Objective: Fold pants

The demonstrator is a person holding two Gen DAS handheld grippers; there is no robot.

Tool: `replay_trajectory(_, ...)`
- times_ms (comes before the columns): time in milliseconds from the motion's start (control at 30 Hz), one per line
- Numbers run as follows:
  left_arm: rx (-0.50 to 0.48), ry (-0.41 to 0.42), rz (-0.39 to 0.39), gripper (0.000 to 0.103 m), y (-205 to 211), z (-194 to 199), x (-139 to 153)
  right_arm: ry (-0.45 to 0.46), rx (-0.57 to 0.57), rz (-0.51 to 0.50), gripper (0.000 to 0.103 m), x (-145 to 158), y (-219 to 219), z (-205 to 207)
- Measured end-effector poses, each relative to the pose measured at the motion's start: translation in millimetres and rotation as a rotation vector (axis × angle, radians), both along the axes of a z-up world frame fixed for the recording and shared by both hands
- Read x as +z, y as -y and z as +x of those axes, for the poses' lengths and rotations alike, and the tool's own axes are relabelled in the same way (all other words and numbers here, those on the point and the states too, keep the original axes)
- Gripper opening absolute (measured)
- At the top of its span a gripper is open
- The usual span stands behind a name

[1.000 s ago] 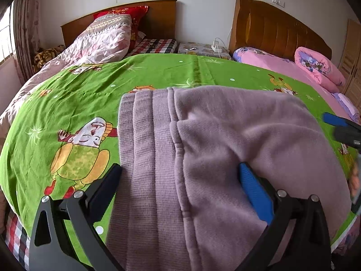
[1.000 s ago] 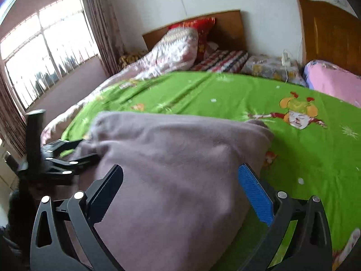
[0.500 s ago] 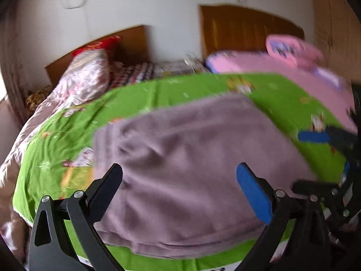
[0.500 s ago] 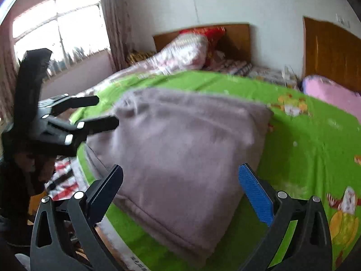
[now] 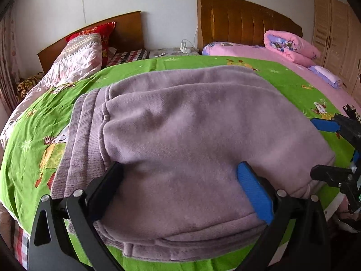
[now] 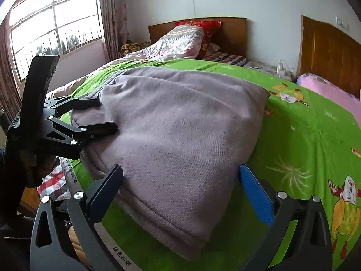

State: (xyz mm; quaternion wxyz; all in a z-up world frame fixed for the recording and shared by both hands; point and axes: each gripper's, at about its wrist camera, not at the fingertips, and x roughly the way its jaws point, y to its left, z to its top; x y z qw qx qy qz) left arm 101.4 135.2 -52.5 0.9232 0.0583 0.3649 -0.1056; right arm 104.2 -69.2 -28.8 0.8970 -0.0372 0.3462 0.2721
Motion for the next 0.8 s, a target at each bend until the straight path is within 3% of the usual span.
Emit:
replay_trajectory(67, 0.032, 0.032, -0.087, 0.08, -13.7, -12.4, 15.0, 0.026, -0.01, 0.019, 0.099, 4.3, 4.6, -3.7)
replay_trajectory(133, 0.016, 0.111, -0.296, 0.081, -52.9, -38.2, 42.9, 0.054, -0.01, 0.048, 0.099, 10.1, 8.9, -8.9)
replay_trajectory(200, 0.095, 0.156, -0.342, 0.095, -91.8, -53.3, 58.3, 0.078, -0.022, 0.057, 0.099, 19.2, 6.1, -15.7)
replay_trajectory(300, 0.23, 0.111, -0.378, 0.095, -148.8, -66.4, 55.0, 0.124, 0.099, 0.059, 0.095, 39.8, -25.5, -25.3)
replay_trajectory(400, 0.29, 0.052, -0.499, 0.095, -180.0, -78.6, 34.4, 0.152, 0.266, 0.019, 0.078, 54.8, -81.3, -31.9)
replay_trajectory(467, 0.29, 0.043, -0.547, 0.093, -182.2, -81.2, 25.6, 0.134, 0.359, -0.009, 0.07, 55.9, -120.4, -28.0)
replay_trajectory(533, 0.259, 0.023, -0.618, 0.08, -179.2, -76.4, 19.1, 0.116, 0.417, -0.063, 0.061, 49.9, -154.5, -20.9)
replay_trajectory(567, 0.249, 0.008, -0.636, 0.072, -177.0, -72.4, 16.7, 0.093, 0.424, -0.106, 0.053, 43.3, -171.3, -13.0)
replay_trajectory(633, 0.221, -0.002, -0.651, 0.07, -165.4, -67.4, 15.6, 0.035, 0.414, -0.16, 0.039, 30.1, -188.4, 1.1)
replay_trajectory(800, 0.146, -0.01, -0.686, 0.072, -150.0, -75.3, 15.9, 0.044, 0.442, -0.163, 0.039, 27.0, -187.5, 0.6)
